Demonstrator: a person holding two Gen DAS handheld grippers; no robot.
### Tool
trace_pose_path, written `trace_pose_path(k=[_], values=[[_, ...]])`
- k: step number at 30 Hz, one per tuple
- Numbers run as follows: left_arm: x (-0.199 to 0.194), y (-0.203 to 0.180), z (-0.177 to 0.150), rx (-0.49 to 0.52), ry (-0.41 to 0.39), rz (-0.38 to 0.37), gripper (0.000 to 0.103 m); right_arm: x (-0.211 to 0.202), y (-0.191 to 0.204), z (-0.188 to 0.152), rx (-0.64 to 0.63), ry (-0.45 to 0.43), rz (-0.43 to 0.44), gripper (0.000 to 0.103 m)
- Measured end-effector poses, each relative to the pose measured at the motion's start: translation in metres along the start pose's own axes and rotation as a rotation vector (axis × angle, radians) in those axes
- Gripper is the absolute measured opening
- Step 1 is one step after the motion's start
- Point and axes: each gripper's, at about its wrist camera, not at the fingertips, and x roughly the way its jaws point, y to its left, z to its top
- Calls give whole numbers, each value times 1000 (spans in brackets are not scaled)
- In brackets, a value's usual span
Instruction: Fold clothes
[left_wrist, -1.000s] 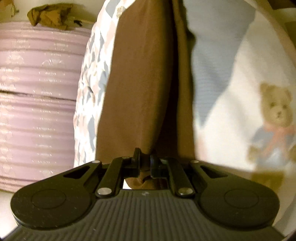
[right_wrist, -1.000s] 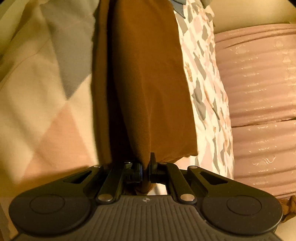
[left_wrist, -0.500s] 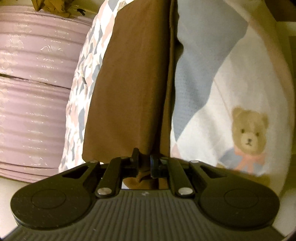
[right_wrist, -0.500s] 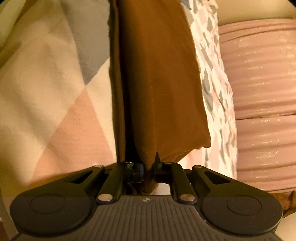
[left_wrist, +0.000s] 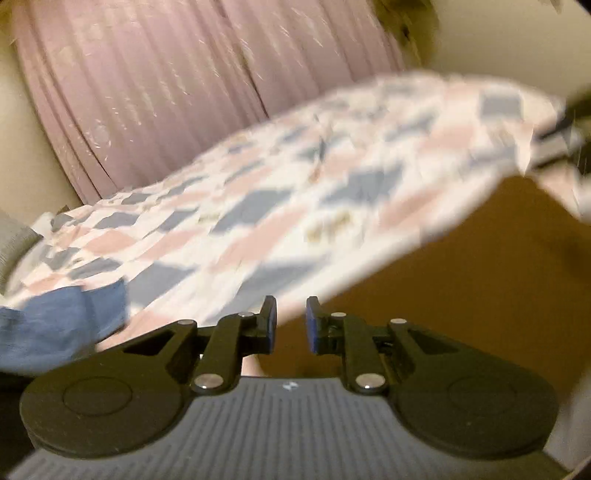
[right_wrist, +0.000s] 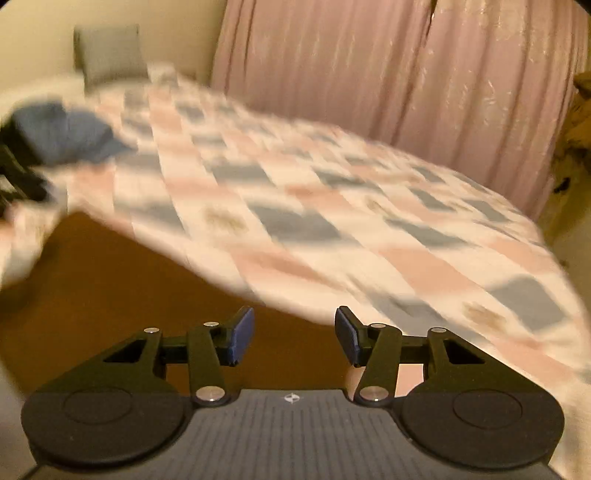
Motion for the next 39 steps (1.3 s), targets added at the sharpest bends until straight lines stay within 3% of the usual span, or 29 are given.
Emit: trace_pose_path(k=[2,5,8,9,13,16,19,21,22,24,26,30,32,35,39], values=[[34,2,6,-65,5,0,15,40,13,10,-13,19,32,47],[70,13,-23,-155,122,28,12,85,1,-7,-48,144,-64,45],[76,27,-64,-186,198,44,7,87,-41,-31,108,169,-105,46],[73,31,-68,-190,199,54,13,82,-48,-31,122,171,-135,45],[40,46,-48,-222,161,77,10,40,-61,-29,181,149,-234,47],[3,37,-34,-184,108,33,10,-11,-40,-33,222,92,-158,47],[-38,4,-40,-114,94,-117,12,-46,9,-49,107,100,-33,46],[-48,-20,-61,-44,155,-154,13,-53,41,-73,-16,182,-7,45],[-48,-28,-75,-26,202,-145,13,-53,49,-87,-52,240,-32,44],[-53,-38,-100,0,252,-109,13,-58,41,-108,-4,298,-86,44],[-63,-35,-102,-16,255,-100,13,-69,25,-109,86,328,-115,44],[-78,-24,-85,-89,251,-51,13,-81,15,-91,58,352,-150,45],[-81,-24,-71,-140,212,-36,13,-85,12,-77,58,279,-92,45],[-64,-41,-57,-191,200,-47,14,-64,13,-67,6,237,18,44],[-30,-66,-64,-299,368,39,16,-25,-2,-82,-117,324,158,42]])
